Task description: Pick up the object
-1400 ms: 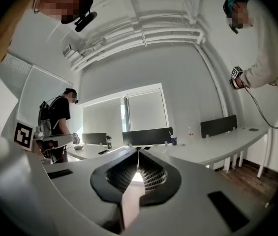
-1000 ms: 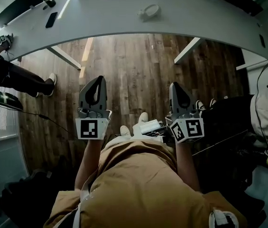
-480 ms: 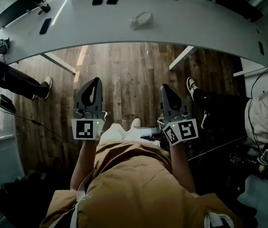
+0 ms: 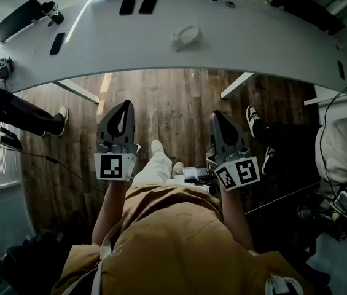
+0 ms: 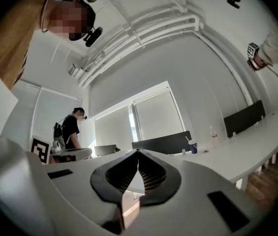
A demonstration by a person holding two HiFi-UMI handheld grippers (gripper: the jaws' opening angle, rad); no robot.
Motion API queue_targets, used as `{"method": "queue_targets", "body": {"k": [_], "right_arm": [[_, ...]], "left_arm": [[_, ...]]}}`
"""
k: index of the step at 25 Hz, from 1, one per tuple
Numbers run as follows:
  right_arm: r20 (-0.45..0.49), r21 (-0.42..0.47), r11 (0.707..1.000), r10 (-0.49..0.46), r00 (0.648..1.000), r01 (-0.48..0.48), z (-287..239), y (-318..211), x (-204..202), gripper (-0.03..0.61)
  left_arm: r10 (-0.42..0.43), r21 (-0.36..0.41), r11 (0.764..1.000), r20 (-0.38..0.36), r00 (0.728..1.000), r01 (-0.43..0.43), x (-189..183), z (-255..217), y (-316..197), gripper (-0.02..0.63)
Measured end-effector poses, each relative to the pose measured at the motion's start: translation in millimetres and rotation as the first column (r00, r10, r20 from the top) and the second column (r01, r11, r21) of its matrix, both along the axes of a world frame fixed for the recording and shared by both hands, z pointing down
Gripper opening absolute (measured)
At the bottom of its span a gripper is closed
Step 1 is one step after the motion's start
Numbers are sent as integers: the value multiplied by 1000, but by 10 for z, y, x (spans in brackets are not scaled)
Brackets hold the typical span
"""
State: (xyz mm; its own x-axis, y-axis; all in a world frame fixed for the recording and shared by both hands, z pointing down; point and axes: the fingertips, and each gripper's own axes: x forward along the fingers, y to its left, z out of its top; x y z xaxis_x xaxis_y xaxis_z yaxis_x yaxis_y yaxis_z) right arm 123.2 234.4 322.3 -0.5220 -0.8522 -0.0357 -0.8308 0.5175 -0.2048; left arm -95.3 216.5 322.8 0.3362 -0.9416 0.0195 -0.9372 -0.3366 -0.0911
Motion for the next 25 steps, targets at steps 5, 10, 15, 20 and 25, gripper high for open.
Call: {"method": "queue_targets", "body": {"k": [5, 10, 15, 20, 25], "right_arm": [[-95, -9, 1000, 11, 995, -12, 123, -456, -140, 11], [-91, -32, 999, 3, 996, -6, 146, -799, -385, 11], [-107, -45, 998, 38, 994, -43, 183, -1023, -496, 11], [-102, -55, 996, 58, 993, -64, 230, -1235, -500, 11], [-88, -61, 996, 65, 994, -71, 279, -1447, -498, 11]], "left_arm": [[31, 23, 999, -8, 999, -31, -75, -30, -460, 6], [50, 9, 999, -32, 998, -50, -265, 19, -835, 6], [48, -11, 999, -59, 997, -48, -459, 88, -1104, 7], [45, -19, 999, -62, 997, -46, -546, 154, -1326, 7], [45, -29, 998, -59, 997, -47, -559, 228, -1534, 6]]}}
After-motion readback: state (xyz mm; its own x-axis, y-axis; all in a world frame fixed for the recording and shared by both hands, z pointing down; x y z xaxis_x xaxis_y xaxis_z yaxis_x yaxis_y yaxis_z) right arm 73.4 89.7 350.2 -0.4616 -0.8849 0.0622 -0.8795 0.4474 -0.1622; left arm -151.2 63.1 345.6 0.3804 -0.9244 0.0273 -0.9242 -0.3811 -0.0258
